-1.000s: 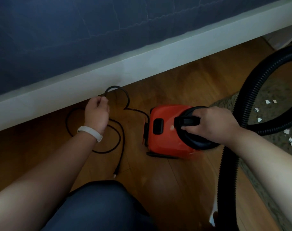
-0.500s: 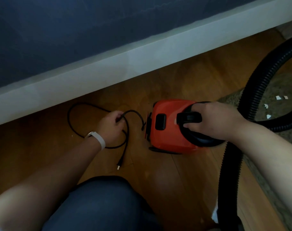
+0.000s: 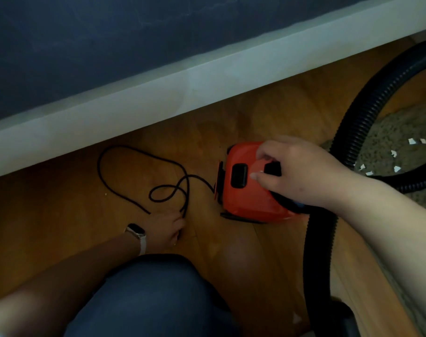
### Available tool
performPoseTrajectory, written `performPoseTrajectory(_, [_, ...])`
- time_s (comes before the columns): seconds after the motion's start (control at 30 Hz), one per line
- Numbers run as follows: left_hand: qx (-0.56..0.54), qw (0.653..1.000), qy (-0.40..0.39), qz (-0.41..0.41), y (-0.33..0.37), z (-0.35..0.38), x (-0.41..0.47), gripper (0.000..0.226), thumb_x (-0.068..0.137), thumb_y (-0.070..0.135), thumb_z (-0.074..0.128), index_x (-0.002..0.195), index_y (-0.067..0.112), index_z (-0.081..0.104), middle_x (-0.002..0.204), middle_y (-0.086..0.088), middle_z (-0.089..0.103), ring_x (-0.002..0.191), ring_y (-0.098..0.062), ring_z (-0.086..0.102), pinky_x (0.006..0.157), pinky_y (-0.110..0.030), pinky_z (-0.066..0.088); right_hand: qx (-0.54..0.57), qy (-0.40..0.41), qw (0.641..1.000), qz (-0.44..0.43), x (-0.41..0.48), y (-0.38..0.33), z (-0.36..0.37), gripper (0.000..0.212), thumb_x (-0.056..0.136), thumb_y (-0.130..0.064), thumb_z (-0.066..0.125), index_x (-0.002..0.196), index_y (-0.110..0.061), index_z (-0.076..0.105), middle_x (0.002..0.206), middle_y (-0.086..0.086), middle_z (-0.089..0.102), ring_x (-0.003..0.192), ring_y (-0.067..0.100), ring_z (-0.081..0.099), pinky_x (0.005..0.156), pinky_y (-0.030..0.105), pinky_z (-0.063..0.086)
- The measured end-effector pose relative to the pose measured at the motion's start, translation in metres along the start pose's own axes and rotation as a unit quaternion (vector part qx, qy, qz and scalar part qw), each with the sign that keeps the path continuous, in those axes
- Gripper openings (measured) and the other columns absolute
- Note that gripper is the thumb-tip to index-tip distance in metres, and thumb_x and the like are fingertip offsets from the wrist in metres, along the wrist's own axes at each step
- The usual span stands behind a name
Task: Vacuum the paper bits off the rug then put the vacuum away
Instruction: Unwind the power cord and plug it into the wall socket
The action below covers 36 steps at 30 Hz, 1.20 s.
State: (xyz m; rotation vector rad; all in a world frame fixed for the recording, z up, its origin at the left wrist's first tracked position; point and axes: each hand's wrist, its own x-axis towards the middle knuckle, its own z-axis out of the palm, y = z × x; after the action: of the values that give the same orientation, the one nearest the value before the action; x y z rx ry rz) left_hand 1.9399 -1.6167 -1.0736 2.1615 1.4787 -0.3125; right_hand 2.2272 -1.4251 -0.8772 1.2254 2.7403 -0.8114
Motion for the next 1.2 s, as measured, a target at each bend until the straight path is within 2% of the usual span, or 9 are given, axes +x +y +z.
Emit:
performPoseTrajectory(0.17, [0.047, 0.992, -0.117, -0.003, -0.021, 0.034, 0.007, 0.039, 0.072, 0.044, 0.041, 0.1, 0.025, 0.061, 0.085, -0.002, 0.063, 0.064, -0.015, 0.061, 0.046, -0.021, 0.047, 0.041, 0.018, 0.998, -0.045, -0.002, -0.007, -0.003, 0.039, 0.084, -0.053, 0.053, 0.107, -0.023, 0.065, 0.091, -0.008, 0.057, 0.083, 0.014, 0.054, 0.071, 0.041, 0.052])
performPoseTrajectory(0.3, [0.106, 0.988, -0.111, 0.032, -0.011, 0.019, 0.016, 0.039, 0.063, 0.055, 0.057, 0.084, 0.024, 0.069, 0.077, -0.004, 0.062, 0.055, -0.017, 0.06, 0.038, -0.023, 0.042, 0.05, 0.024, 0.997, -0.052, -0.002, -0.006, -0.002, 0.035, 0.085, -0.052, 0.053, 0.103, -0.024, 0.065, 0.09, -0.009, 0.057, 0.083, 0.015, 0.055, 0.07, 0.042, 0.053])
performPoseTrajectory(0.37, [0.144, 0.984, -0.086, 0.055, -0.006, 0.016, 0.021, 0.039, 0.051, 0.051, 0.08, 0.079, 0.024, 0.073, 0.078, -0.004, 0.065, 0.056, -0.016, 0.061, 0.039, -0.023, 0.044, 0.056, 0.027, 0.997, -0.053, -0.003, -0.005, -0.001, 0.035, 0.085, -0.053, 0.052, 0.101, -0.025, 0.065, 0.09, -0.009, 0.058, 0.083, 0.015, 0.056, 0.069, 0.042, 0.053])
performPoseTrajectory(0.5, [0.114, 0.991, -0.019, 0.063, 0.0, 0.008, 0.021, 0.042, 0.049, 0.04, 0.09, 0.083, 0.024, 0.073, 0.083, -0.003, 0.062, 0.057, -0.014, 0.058, 0.041, -0.02, 0.042, 0.065, 0.026, 0.996, -0.059, -0.003, -0.004, -0.001, 0.036, 0.084, -0.054, 0.05, 0.099, -0.024, 0.065, 0.087, -0.009, 0.057, 0.08, 0.014, 0.056, 0.068, 0.042, 0.053])
performPoseTrajectory(0.6, [0.018, 0.997, 0.055, 0.05, 0.008, -0.012, 0.017, 0.05, 0.059, 0.026, 0.089, 0.102, 0.023, 0.064, 0.097, -0.006, 0.064, 0.058, -0.014, 0.06, 0.041, -0.019, 0.044, 0.062, 0.023, 0.996, -0.051, -0.003, -0.004, -0.002, 0.037, 0.084, -0.053, 0.052, 0.102, -0.024, 0.065, 0.088, -0.01, 0.057, 0.08, 0.013, 0.055, 0.069, 0.042, 0.053])
performPoseTrajectory(0.67, [-0.082, 0.989, 0.121, 0.018, 0.022, -0.038, 0.018, 0.034, 0.076, 0.011, 0.076, 0.106, 0.019, 0.061, 0.102, -0.006, 0.065, 0.066, -0.016, 0.062, 0.047, -0.018, 0.045, 0.069, 0.018, 0.997, -0.039, -0.001, -0.004, -0.003, 0.037, 0.083, -0.053, 0.052, 0.104, -0.025, 0.065, 0.089, -0.012, 0.056, 0.082, 0.013, 0.055, 0.071, 0.04, 0.053])
performPoseTrajectory(0.87, [-0.309, 0.903, 0.285, -0.093, 0.055, -0.144, 0.029, 0.016, 0.097, 0.023, 0.057, 0.113, 0.027, 0.058, 0.093, 0.021, 0.059, 0.082, 0.003, 0.058, 0.068, -0.011, 0.043, 0.117, 0.024, 0.993, -0.022, 0.004, -0.003, -0.003, 0.027, 0.086, -0.046, 0.061, 0.103, -0.026, 0.065, 0.095, -0.011, 0.059, 0.09, 0.011, 0.057, 0.079, 0.036, 0.053])
performPoseTrajectory(1.07, [-0.471, 0.797, 0.378, 0.007, 0.107, -0.252, 0.051, 0.013, 0.098, 0.016, 0.054, 0.101, 0.028, 0.059, 0.078, 0.013, 0.066, 0.062, -0.004, 0.058, 0.06, -0.014, 0.046, 0.242, 0.078, 0.967, 0.032, 0.008, -0.003, -0.009, 0.027, 0.087, -0.037, 0.07, 0.111, -0.03, 0.062, 0.104, -0.017, 0.06, 0.094, -0.003, 0.055, 0.081, 0.015, 0.044])
performPoseTrajectory(1.2, [-0.525, 0.759, 0.38, 0.064, 0.129, -0.292, 0.082, 0.008, 0.094, 0.018, 0.06, 0.099, 0.011, 0.062, 0.077, -0.002, 0.069, 0.053, -0.013, 0.056, 0.054, -0.023, 0.047, 0.441, 0.101, 0.892, -0.01, 0.013, -0.007, -0.013, 0.011, 0.09, -0.022, 0.064, 0.101, -0.024, 0.062, 0.099, -0.007, 0.067, 0.099, 0.012, 0.064, 0.09, 0.032, 0.05])
